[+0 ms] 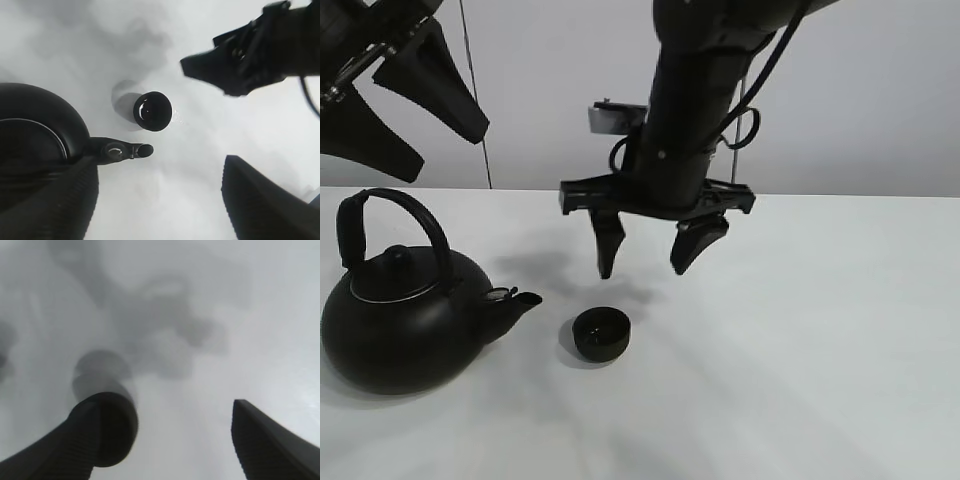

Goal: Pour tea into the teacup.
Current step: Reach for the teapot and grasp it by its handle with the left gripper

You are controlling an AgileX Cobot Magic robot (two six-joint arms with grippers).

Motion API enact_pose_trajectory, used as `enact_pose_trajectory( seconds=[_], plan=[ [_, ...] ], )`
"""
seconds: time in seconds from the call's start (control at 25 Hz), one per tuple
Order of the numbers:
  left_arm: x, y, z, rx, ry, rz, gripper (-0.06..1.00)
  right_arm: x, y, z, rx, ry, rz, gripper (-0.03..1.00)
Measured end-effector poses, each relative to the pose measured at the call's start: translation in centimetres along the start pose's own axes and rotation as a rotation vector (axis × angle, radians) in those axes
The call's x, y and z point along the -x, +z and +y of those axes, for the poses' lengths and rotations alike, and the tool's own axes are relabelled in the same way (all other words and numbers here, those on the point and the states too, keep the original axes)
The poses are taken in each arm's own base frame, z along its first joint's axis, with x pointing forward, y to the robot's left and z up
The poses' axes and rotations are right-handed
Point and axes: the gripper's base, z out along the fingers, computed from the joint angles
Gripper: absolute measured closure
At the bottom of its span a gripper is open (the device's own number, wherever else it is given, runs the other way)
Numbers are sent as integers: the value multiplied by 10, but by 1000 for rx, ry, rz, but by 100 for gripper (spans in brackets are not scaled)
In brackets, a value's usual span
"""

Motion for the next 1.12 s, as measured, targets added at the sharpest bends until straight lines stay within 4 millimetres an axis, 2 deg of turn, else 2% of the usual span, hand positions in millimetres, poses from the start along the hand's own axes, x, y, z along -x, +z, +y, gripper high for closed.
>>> enact_pose_trajectory(
  seconds=[0.12,0.24,0.36,0.48,0.64,0.76,0.8,0.92,1.04,1.12],
  plan=[
    [0,0,0,0,0,0,44,10,-25,-33,-33,54,-49,46],
    [0,0,0,0,0,0,44,15,-67,-75,-102,106,-118,46],
    [0,0,0,0,0,0,44,11,-123,-121,-197,165,-194,46],
    [0,0,0,0,0,0,44,-8,-191,-156,-285,212,-289,46],
    [0,0,0,0,0,0,44,-50,-276,-181,-394,249,-408,46],
    [0,0,0,0,0,0,44,-94,-340,-177,-483,249,-522,46],
    [0,0,0,0,0,0,44,-107,-356,-173,-504,248,-556,46],
    [0,0,0,0,0,0,44,-154,-406,-148,-543,226,-710,46],
    [0,0,0,0,0,0,44,-205,-440,-121,-544,216,-825,46],
    [0,0,0,0,0,0,44,-238,-453,-107,-541,220,-860,46]
  ],
)
